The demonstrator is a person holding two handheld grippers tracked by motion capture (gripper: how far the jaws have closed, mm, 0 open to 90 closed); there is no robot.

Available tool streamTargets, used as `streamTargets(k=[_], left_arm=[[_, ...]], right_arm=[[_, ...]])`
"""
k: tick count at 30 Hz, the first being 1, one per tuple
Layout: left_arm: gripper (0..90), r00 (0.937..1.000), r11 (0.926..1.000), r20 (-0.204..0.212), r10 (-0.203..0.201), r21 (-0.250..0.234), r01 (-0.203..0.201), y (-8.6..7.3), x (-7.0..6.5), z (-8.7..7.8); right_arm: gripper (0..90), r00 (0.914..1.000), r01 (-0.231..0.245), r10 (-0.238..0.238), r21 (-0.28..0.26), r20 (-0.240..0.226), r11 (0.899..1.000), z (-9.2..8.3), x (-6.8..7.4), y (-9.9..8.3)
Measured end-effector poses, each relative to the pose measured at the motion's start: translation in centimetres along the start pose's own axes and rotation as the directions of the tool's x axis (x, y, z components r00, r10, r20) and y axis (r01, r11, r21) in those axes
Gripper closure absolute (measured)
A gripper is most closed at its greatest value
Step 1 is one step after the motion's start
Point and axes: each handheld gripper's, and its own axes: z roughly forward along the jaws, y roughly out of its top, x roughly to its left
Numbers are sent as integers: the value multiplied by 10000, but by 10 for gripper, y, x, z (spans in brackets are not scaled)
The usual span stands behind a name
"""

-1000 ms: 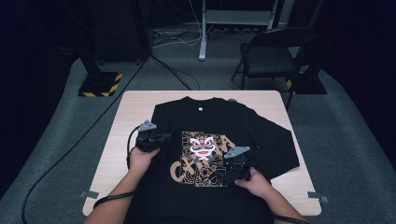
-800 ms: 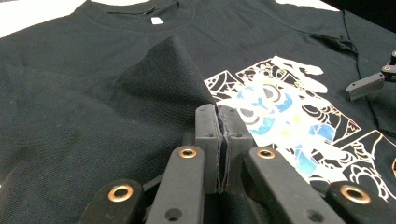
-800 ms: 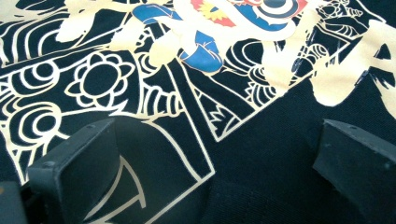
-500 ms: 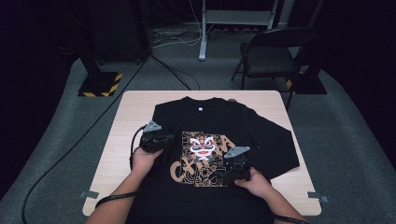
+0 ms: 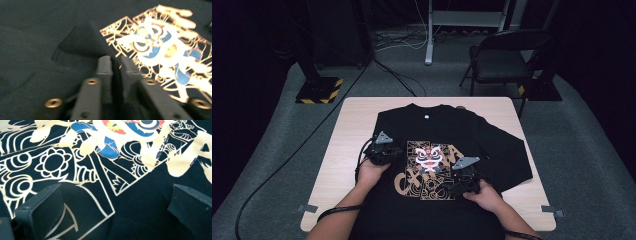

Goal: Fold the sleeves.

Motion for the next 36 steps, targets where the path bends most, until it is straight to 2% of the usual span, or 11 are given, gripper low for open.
streamTargets(k=[3,6,9,13,16,22,24,30,33,34,36], left_arm=[[547,9999,9998,-60,162,-88,-162,0,-1,0],[449,9994,9992,-287,178,-365,-188,3,0,-6],[336,9976,9997,-694,-44,-244,27,3,4,-8],[301,9916,9996,-1288,110,288,-74,-3,9,-7],[287,9917,9985,-1283,112,551,-42,-8,10,-3],[250,9885,9902,-1343,688,1301,-512,-10,2,13],[249,9886,9904,-1340,691,1279,-519,-10,1,14],[234,9926,9959,-1204,172,908,-63,-3,3,11],[230,9892,9966,-1445,223,820,-105,2,6,9],[229,9889,9970,-1481,108,770,6,4,8,10],[212,9910,9959,-1174,-648,554,717,6,14,13]], right_arm=[[0,10000,-2,2,0,0,10000,0,0,0],[0,10000,1,-1,0,0,10000,0,0,0],[0,10000,1,-1,-1,-2,10000,0,0,0],[0,10000,1,-1,0,0,10000,0,0,0],[0,10000,-2,2,-1,-1,10000,0,0,0],[0,10000,-1,1,1,1,10000,0,0,0],[0,10000,-1,1,0,-1,10000,0,0,0],[0,10000,-2,2,-1,-2,10000,0,0,0],[0,10000,-5,5,3,4,10000,0,0,0],[0,10000,-4,4,3,8,10000,0,0,0],[0,10000,-3,3,3,7,10000,0,0,0]])
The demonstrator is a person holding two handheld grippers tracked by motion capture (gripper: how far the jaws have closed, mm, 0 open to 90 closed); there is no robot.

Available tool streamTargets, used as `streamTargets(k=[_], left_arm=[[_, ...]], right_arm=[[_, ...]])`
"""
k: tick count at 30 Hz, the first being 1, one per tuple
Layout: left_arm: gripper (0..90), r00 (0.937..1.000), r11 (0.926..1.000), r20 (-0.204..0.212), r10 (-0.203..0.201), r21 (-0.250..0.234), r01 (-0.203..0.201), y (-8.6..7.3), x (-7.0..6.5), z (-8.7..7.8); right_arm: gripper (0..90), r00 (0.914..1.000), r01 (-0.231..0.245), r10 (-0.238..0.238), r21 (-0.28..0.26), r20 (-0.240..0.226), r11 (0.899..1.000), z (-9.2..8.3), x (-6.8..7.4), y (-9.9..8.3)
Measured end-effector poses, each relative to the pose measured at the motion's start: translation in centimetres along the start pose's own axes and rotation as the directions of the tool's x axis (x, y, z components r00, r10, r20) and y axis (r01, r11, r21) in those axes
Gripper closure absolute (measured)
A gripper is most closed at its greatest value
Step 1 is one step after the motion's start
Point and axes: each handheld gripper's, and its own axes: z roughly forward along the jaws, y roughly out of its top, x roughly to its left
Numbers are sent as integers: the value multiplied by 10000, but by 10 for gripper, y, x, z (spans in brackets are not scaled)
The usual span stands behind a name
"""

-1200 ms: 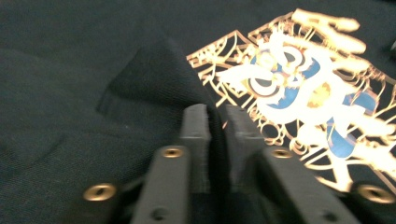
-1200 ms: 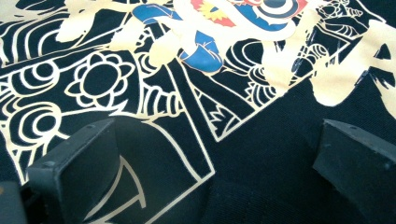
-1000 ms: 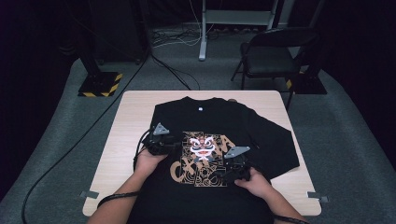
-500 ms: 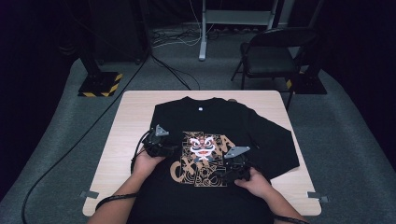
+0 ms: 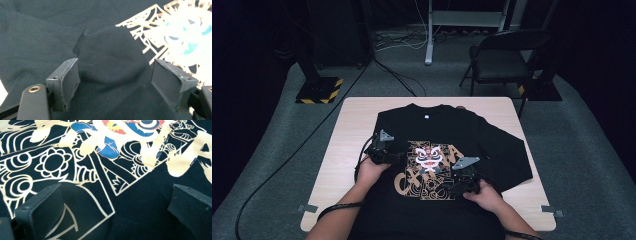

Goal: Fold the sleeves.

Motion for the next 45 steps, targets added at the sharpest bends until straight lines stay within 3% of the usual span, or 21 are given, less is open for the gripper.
streamTargets(k=[2,7,11,13,15,18,20,23,27,32,35,39,42,45], left_arm=[[191,9992,9994,173,-347,-38,347,3,3,6],[201,9999,9998,-46,137,143,-136,15,2,20],[199,9980,9992,-586,220,348,-200,19,3,30],[203,9937,9997,-1104,211,161,-194,19,4,30],[202,9928,9998,-1183,-171,29,175,18,7,31],[198,9926,9988,-1118,-482,-156,468,17,10,30],[195,9922,9988,-1158,-457,-205,437,18,11,30],[191,9915,9980,-1140,-629,-45,628,20,12,33],[188,9926,9988,-1167,-339,322,379,23,7,43],[176,9942,9989,-988,-426,154,443,21,4,47],[175,9951,9995,-966,-201,239,225,21,2,40],[172,9923,9996,-1207,269,105,-258,20,7,17],[173,9916,9997,-1270,244,11,-245,21,20,-8],[169,9919,10000,-1271,-37,-66,29,19,31,-33]], right_arm=[[0,10000,-3,3,0,1,10000,0,0,0],[0,10000,-2,2,-1,-1,10000,0,0,0],[0,10000,-2,2,-2,-2,10000,0,0,0],[0,10000,-2,2,-1,-1,10000,0,0,0],[0,10000,-2,2,-1,-1,10000,0,0,0],[0,10000,1,-1,-2,1,10000,0,0,0],[0,10000,0,0,-2,2,10000,0,0,0],[0,10000,1,-1,-3,2,10000,0,0,0],[0,10000,-1,1,-1,2,10000,0,0,0],[0,10000,-24,24,23,13,10000,-1,0,-1],[0,10000,-25,25,22,12,10000,-1,0,-1],[0,10000,-27,27,21,11,10000,-1,1,-1],[0,10000,-29,29,25,12,10000,-1,1,-1],[0,10000,-32,31,25,14,10000,-1,1,-1]])
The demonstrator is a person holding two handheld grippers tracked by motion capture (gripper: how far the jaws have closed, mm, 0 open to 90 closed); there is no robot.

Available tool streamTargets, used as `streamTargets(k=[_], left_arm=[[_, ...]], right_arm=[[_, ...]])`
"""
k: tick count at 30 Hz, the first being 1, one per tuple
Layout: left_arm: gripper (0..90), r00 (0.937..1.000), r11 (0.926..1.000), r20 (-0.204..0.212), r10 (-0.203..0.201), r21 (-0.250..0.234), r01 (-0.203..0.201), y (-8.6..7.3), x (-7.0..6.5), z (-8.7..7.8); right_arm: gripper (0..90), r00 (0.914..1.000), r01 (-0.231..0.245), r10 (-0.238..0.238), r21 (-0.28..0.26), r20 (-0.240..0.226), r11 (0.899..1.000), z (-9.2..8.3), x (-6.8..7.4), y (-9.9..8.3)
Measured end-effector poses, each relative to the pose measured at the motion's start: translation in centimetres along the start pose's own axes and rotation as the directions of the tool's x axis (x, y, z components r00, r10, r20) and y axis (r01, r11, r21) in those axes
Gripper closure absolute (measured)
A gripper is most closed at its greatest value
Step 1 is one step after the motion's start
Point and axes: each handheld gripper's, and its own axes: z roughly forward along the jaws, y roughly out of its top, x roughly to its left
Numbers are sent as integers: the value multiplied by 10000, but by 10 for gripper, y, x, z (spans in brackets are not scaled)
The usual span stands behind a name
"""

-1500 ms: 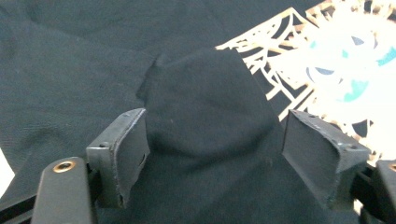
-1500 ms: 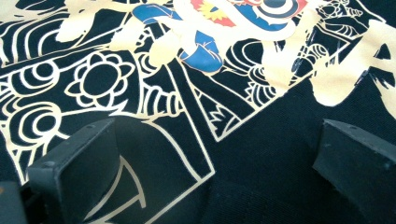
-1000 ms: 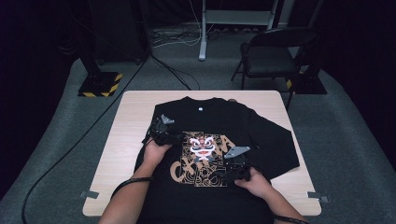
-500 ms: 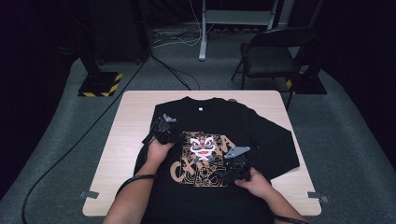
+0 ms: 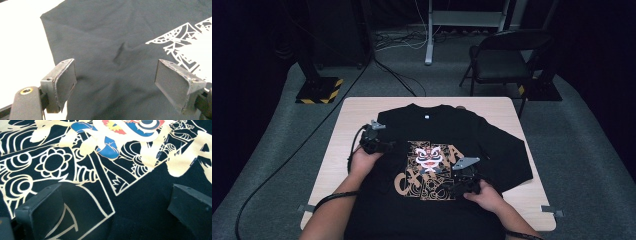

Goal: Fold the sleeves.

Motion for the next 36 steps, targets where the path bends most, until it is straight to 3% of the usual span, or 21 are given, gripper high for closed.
streamTargets(k=[4,8,12,16,24,28,32,36], left_arm=[[164,9986,9991,383,-358,-227,367,-10,8,-21],[163,9972,9984,513,-547,-141,555,-23,5,-21],[163,9997,9993,244,-90,357,81,-37,-3,-6],[161,9998,9959,-100,-146,891,154,-54,-4,5],[149,9991,9926,-35,411,1145,-404,-60,-12,-6],[145,9994,9960,156,315,830,-327,-60,-20,-17],[138,9973,9960,447,581,660,-610,-66,-27,-21],[122,9971,9947,674,347,948,-410,-78,-28,-15]], right_arm=[[0,10000,-4,4,-1,-2,10000,0,0,0],[0,10000,-12,13,6,-14,10000,0,0,0],[0,10000,-4,4,7,-18,10000,0,0,0],[0,10000,-12,12,6,-17,10000,0,0,0],[0,10000,-13,13,8,-16,10000,0,0,0],[0,10000,-15,15,6,-19,10000,0,0,0],[0,10000,-12,12,7,-15,10000,0,0,0],[0,10000,-10,10,5,-17,10000,0,0,0]])
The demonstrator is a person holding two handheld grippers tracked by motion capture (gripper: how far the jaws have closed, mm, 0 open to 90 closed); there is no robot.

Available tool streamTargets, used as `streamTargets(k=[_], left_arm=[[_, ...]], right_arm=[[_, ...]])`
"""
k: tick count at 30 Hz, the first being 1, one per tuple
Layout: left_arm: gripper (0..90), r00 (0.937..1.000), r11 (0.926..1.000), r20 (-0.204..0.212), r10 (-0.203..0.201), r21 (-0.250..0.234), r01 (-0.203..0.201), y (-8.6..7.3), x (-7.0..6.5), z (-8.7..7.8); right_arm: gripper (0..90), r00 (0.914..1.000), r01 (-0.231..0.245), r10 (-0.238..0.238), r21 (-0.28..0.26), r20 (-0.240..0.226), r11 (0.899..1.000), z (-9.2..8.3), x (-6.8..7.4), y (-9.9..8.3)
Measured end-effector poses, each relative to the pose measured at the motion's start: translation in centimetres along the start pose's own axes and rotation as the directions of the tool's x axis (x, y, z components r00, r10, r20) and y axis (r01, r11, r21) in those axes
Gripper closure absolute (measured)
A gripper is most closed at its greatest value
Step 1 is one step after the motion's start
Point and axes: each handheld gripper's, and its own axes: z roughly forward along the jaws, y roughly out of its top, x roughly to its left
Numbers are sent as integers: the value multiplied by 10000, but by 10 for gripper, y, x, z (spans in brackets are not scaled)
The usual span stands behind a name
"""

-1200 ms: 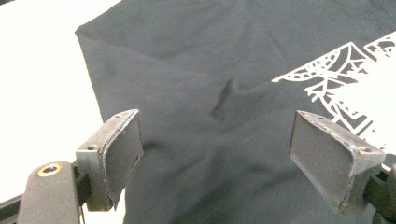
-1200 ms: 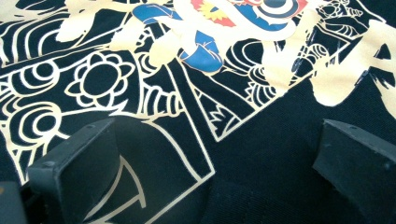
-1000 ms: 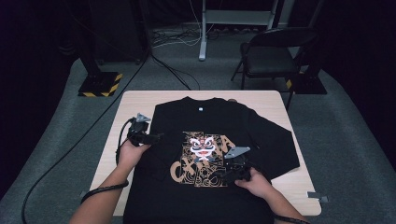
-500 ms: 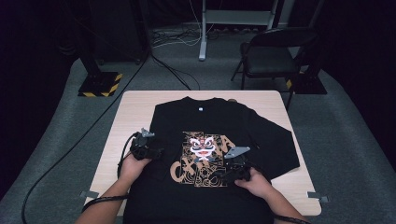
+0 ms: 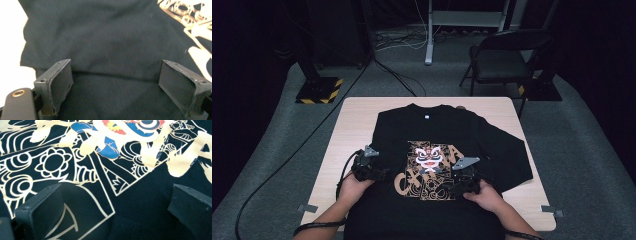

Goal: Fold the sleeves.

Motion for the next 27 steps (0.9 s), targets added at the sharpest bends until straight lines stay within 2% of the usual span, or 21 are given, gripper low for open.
streamTargets(k=[5,7,12,17,27], left_arm=[[118,10000,10000,72,-4,-51,4,-6,0,0],[118,9999,10000,112,-22,4,22,-4,-1,-1],[118,9993,9984,280,-242,-510,256,7,-3,-1],[117,9989,9987,178,429,-276,-424,7,-11,9],[101,9981,9954,512,355,-904,-308,-2,-5,11]], right_arm=[[0,10000,2,-2,4,2,10000,0,0,0],[0,10000,-2,2,5,2,10000,0,0,0],[0,10000,0,0,3,1,10000,0,0,0],[0,10000,13,-13,-7,1,10000,0,0,0],[0,10000,12,-12,137,16,9999,0,0,2]])
